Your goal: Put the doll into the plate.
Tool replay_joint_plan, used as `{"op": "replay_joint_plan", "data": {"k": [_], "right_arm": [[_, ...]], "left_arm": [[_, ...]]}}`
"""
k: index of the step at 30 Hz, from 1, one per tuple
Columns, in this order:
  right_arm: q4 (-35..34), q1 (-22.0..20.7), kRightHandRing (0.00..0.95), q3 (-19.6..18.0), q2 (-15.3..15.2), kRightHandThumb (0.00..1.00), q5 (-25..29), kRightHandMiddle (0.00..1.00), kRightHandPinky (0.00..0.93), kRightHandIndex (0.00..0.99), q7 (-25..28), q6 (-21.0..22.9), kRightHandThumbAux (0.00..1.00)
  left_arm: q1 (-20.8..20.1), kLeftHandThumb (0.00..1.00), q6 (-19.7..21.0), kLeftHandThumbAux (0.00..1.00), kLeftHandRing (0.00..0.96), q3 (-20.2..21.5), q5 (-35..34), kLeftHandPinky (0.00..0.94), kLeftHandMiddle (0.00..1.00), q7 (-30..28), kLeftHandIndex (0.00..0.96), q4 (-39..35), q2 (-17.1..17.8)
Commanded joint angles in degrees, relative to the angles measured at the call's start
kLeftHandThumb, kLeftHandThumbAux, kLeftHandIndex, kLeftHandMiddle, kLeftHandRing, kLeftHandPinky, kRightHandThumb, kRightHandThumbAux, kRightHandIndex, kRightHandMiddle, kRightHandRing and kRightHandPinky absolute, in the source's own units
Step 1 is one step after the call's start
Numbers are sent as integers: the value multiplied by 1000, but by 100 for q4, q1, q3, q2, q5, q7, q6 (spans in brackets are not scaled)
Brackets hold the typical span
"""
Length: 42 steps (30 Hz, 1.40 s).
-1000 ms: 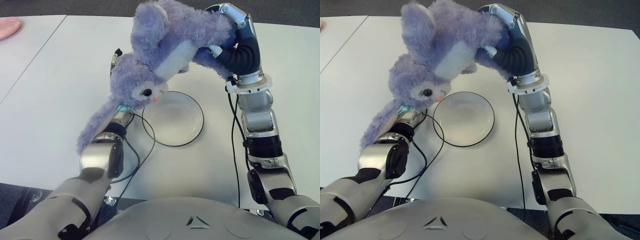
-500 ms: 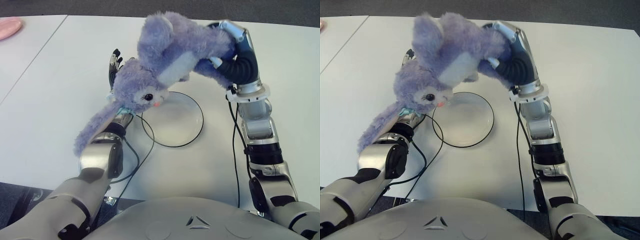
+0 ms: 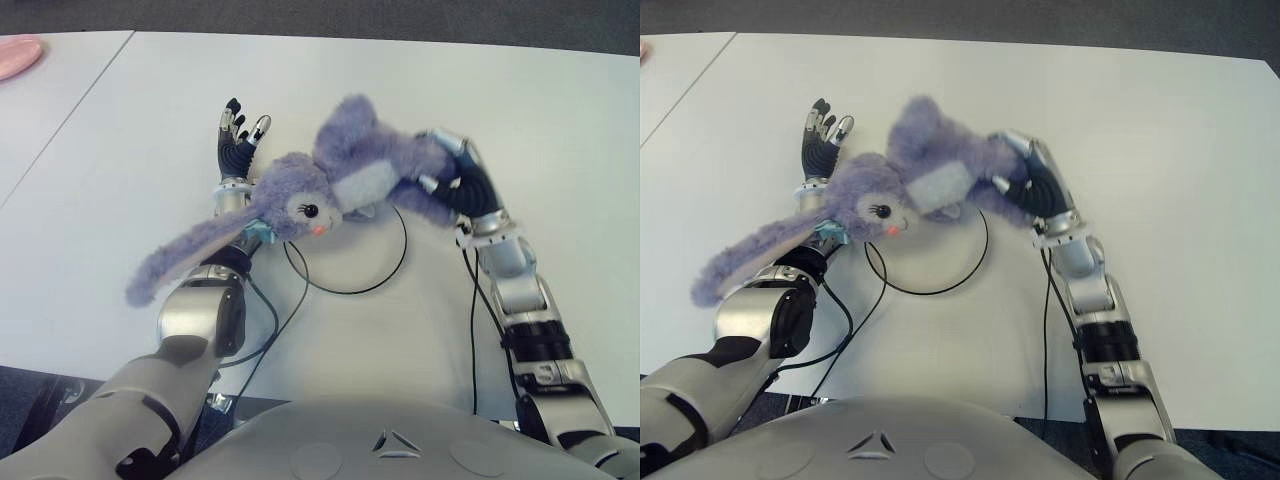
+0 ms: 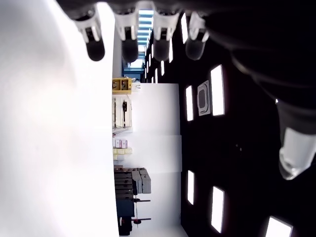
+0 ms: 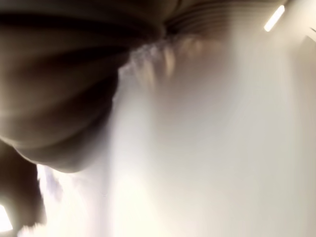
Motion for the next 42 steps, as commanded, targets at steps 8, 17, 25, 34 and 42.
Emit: {"op": "replay_joint_plan", "data": {"k": [8,17,25,34,42], "right_arm": [[542,921,910,363,-1,693,-393,912,900,437,190,524,727],[623,946,912,391,-59,693,-584,914,903,437,45,588,728],[614,948,914,397,-64,691,-699,915,905,437,-85,697,728],[1238,726,911,464,-110,689,-781,912,899,437,-239,659,728],[1557,580,906,548,-106,689,-843,908,895,438,-419,574,726]], "left_arm": [[1557,0,674,577,81,-135,272,104,67,42,35,939,-201],[1543,0,655,584,89,-93,254,108,78,63,45,926,-210],[1547,0,681,589,95,-92,259,111,86,118,56,930,-222],[1532,0,766,607,97,-90,270,113,85,215,65,943,-233],[1515,0,813,609,105,-81,269,125,90,290,79,954,-239]]}}
